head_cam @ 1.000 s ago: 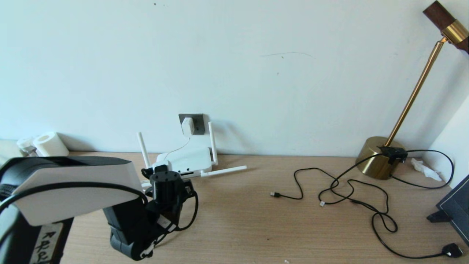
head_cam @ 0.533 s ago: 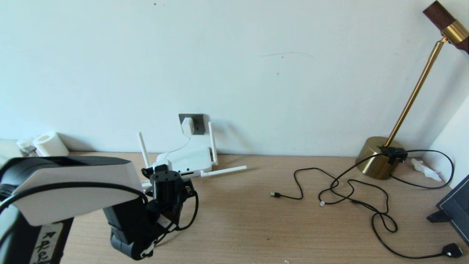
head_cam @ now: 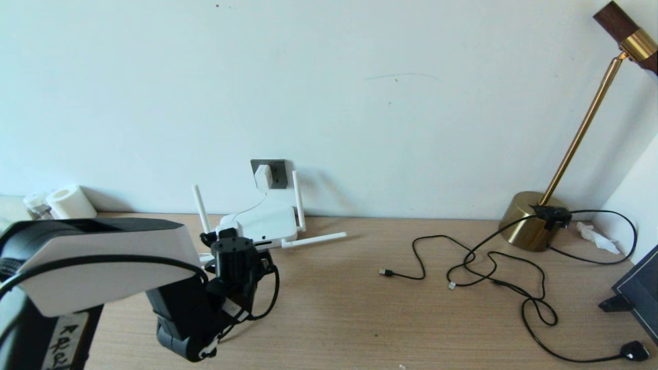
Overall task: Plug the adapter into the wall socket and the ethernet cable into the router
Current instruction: Plug cable into router interface
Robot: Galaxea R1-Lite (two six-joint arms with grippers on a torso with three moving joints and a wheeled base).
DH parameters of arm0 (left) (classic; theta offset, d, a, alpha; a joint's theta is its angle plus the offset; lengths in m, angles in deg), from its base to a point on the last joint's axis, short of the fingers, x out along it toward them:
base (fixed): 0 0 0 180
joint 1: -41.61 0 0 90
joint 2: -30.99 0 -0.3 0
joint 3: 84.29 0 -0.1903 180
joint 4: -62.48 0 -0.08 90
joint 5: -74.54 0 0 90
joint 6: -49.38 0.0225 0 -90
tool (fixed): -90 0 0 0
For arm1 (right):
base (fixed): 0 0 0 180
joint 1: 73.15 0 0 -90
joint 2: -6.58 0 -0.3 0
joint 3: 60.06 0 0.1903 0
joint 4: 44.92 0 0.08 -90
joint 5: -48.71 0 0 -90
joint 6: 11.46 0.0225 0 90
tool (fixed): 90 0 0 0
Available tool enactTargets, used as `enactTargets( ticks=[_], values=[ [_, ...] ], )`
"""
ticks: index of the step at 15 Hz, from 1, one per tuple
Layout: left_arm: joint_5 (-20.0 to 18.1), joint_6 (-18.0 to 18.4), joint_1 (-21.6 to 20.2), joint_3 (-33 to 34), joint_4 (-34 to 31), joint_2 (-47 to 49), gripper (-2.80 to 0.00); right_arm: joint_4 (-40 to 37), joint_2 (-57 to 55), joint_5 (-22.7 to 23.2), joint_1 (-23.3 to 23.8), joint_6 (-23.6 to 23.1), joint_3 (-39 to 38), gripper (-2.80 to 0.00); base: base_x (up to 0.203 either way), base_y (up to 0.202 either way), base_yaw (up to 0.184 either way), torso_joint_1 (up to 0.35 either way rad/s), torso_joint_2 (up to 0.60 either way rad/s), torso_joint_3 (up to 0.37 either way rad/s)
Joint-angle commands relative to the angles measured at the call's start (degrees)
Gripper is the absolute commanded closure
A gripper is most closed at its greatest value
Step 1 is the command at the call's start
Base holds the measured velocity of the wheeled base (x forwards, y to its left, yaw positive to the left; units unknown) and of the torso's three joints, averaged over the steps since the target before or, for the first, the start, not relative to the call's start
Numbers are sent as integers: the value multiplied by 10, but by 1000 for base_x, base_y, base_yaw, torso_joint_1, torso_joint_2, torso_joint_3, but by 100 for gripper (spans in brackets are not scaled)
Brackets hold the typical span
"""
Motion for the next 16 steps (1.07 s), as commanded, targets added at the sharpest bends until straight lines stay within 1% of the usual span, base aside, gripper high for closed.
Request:
enactTargets(
  ticks=[1, 16],
  values=[
    [2, -1, 0, 0, 4, 2, 0, 0, -1, 0, 0, 0, 0, -280, 0, 0, 0, 0, 0, 0],
    [3, -4, 0, 5, 5, 6, 0, 0, -1, 0, 0, 0, 0, -280, 0, 0, 0, 0, 0, 0]
  ],
)
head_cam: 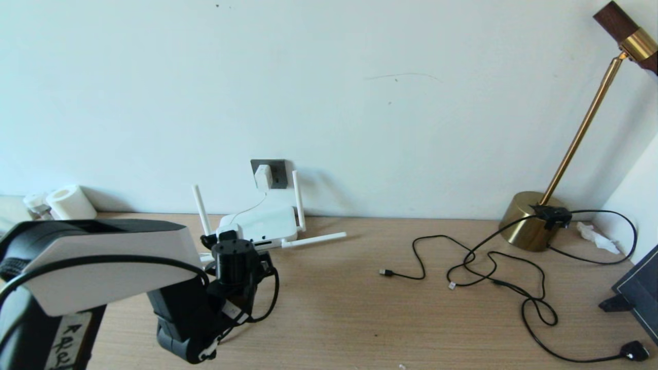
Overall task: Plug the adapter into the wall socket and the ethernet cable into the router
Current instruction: Plug cable into router interface
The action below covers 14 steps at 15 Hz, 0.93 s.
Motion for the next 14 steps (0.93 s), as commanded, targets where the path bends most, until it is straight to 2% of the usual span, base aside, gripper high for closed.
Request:
enactTargets(
  ticks=[1, 14],
  values=[
    [2, -1, 0, 0, 4, 1, 0, 0, -1, 0, 0, 0, 0, -280, 0, 0, 0, 0, 0, 0],
    [2, 1, 0, -4, 7, 1, 0, 0, -1, 0, 0, 0, 0, -280, 0, 0, 0, 0, 0, 0]
  ],
)
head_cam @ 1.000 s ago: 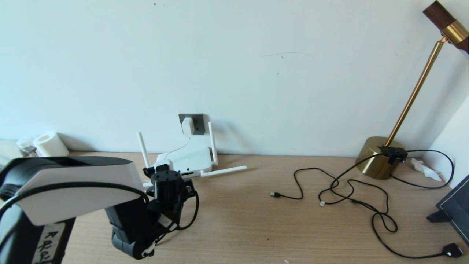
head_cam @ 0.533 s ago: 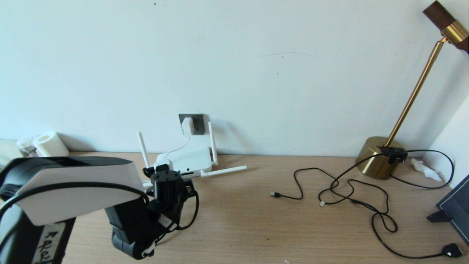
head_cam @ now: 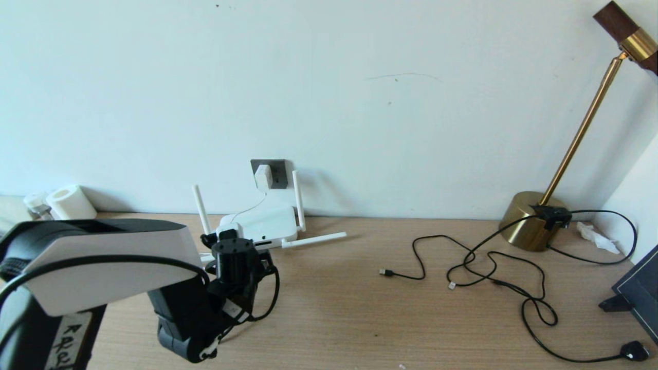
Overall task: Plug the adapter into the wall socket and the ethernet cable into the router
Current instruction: Plug cable into router interface
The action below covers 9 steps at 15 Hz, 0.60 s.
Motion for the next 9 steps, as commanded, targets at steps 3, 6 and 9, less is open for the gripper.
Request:
enactTargets(
  ticks=[3, 6, 9],
  values=[
    [1, -1, 0, -1, 4, 3, 0, 0, -1, 0, 0, 0, 0, -280, 0, 0, 0, 0, 0, 0],
    [1, -1, 0, -1, 4, 6, 0, 0, -1, 0, 0, 0, 0, -280, 0, 0, 0, 0, 0, 0],
    [1, -2, 0, -1, 4, 9, 0, 0, -1, 0, 0, 0, 0, -280, 0, 0, 0, 0, 0, 0]
  ],
)
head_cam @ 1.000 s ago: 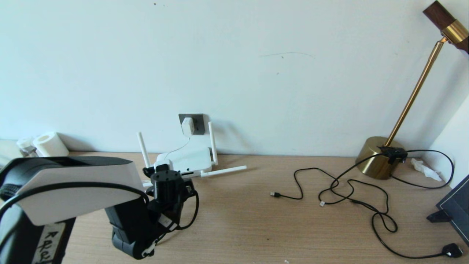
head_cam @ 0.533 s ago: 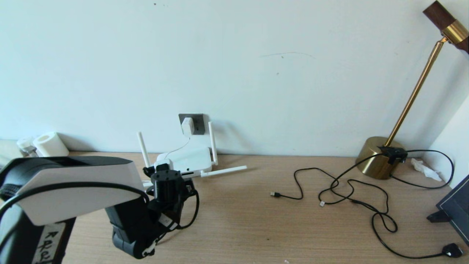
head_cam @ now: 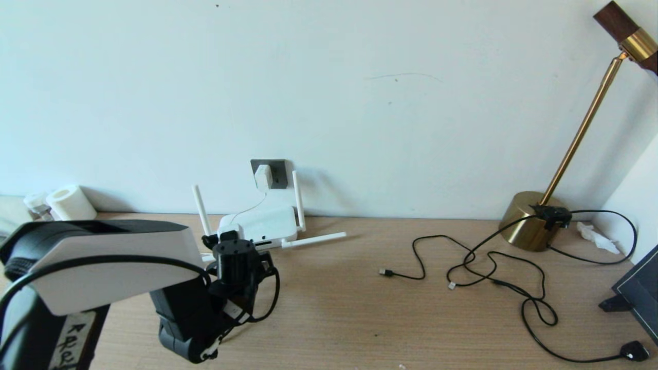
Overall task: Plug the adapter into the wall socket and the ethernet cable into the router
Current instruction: Plug cable into router interface
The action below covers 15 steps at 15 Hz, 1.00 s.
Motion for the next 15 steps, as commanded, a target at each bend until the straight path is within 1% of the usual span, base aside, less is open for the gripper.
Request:
enactTargets(
  ticks=[1, 15],
  values=[
    [2, 0, 0, 0, 4, 2, 0, 0, 0, 0, 0, 0, 0, -280, 0, 0, 0, 0, 0, 0],
    [3, 0, -1, 1, 5, 0, 0, 0, -1, 0, 0, 0, 0, -280, 0, 0, 0, 0, 0, 0]
  ],
)
